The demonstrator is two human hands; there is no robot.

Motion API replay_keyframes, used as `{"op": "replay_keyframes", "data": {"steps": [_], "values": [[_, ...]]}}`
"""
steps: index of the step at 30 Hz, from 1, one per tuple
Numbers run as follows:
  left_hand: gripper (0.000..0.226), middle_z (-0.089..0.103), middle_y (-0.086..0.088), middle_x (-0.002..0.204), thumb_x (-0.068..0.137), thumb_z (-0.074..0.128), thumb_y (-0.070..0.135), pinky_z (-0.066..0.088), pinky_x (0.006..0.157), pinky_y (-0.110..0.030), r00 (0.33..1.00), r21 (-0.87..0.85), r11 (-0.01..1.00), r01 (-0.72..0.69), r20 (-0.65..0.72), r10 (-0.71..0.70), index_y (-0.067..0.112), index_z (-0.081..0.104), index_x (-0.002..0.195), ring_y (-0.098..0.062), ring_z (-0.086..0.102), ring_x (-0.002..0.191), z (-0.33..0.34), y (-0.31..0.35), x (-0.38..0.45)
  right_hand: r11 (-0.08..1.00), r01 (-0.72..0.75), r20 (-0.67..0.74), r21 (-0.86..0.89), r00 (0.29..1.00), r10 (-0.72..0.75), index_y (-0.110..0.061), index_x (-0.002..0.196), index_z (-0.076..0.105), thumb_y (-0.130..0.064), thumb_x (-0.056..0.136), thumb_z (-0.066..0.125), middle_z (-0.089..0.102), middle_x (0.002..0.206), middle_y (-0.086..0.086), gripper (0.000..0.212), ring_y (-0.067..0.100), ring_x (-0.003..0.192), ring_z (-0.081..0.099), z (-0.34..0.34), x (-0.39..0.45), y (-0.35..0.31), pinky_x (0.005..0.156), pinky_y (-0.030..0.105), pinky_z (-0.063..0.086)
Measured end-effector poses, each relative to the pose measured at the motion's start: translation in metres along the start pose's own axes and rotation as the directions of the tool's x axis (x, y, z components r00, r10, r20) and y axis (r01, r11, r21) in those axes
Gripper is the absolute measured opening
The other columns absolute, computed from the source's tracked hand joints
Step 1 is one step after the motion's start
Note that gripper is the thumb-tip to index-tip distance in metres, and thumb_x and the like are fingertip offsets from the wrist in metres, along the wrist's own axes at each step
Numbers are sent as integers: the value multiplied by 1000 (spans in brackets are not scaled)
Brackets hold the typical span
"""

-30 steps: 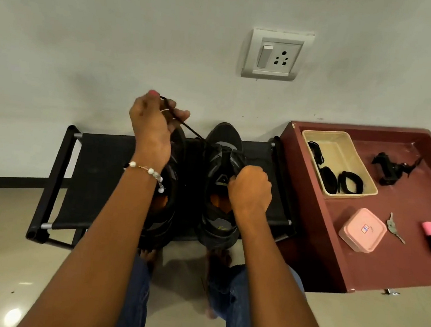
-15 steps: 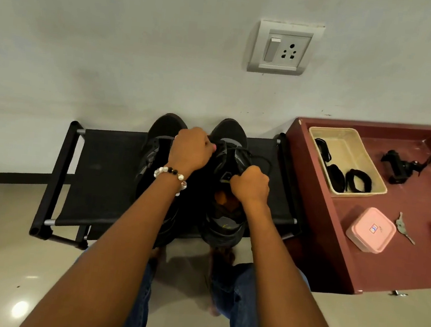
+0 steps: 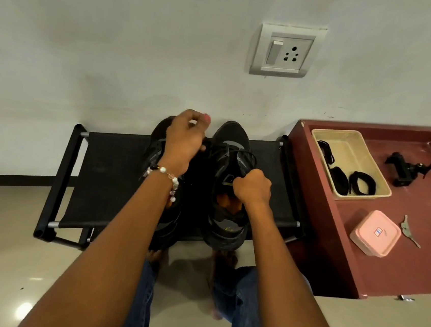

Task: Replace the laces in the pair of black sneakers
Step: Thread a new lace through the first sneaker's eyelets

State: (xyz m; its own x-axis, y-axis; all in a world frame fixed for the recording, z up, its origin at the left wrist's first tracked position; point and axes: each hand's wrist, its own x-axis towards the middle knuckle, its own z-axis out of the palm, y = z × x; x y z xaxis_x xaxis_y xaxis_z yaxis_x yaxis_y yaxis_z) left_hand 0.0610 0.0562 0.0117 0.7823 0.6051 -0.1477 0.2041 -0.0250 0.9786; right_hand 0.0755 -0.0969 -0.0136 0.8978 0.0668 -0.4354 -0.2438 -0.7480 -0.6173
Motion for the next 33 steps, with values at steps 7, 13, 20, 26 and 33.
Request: {"op": "replay_keyframes", "data": {"steps": [7, 13, 20, 26, 33], "values": [[25, 71, -12, 104, 88, 70, 24, 51, 92, -36, 945, 771, 560, -302, 322, 67, 6, 74, 104, -27, 65, 98, 16, -9, -3, 1000, -25, -6, 17, 1000, 26, -10, 91, 47, -16, 91, 55, 48, 97, 9, 10, 31, 93, 52, -1, -2, -1, 76, 36, 45], [20, 71, -4, 84, 90, 66, 24, 49, 70, -23, 981, 540, 831, -134, 189, 35, 9, 73, 78, -17, 66, 81, 8, -7, 0, 998, -45, -22, 48, 999, 46, -13, 73, 43, -15, 90, 56, 54, 100, 12, 22, 36, 99, 56, 0, -4, -3, 89, 45, 49], [18, 68, -4, 86, 92, 56, 14, 37, 53, -22, 994, -368, 924, 106, 68, -87, 17, 63, 76, -20, 62, 87, 1, 12, 1, 996, -49, -30, 74, 998, 51, -13, 75, 45, -16, 90, 57, 56, 101, 12, 19, 36, 101, 58, 1, -4, -3, 90, 47, 50], [26, 51, 0, 62, 96, 46, 24, 37, 59, -26, 986, -857, 489, 164, 149, -70, 16, 49, 72, -14, 47, 55, -10, 26, -3, 996, -48, -31, 71, 998, 51, -13, 76, 45, -17, 90, 57, 56, 103, 12, 19, 36, 103, 57, 1, -5, -4, 93, 49, 49], [16, 69, -1, 86, 87, 71, 26, 49, 69, -17, 983, 401, 898, -182, 104, 153, 13, 70, 96, -10, 62, 72, 10, -7, 2, 996, -61, -20, 70, 998, 62, -13, 78, 45, -15, 89, 56, 56, 107, 13, 16, 37, 102, 56, 1, -5, -5, 95, 51, 48]]}}
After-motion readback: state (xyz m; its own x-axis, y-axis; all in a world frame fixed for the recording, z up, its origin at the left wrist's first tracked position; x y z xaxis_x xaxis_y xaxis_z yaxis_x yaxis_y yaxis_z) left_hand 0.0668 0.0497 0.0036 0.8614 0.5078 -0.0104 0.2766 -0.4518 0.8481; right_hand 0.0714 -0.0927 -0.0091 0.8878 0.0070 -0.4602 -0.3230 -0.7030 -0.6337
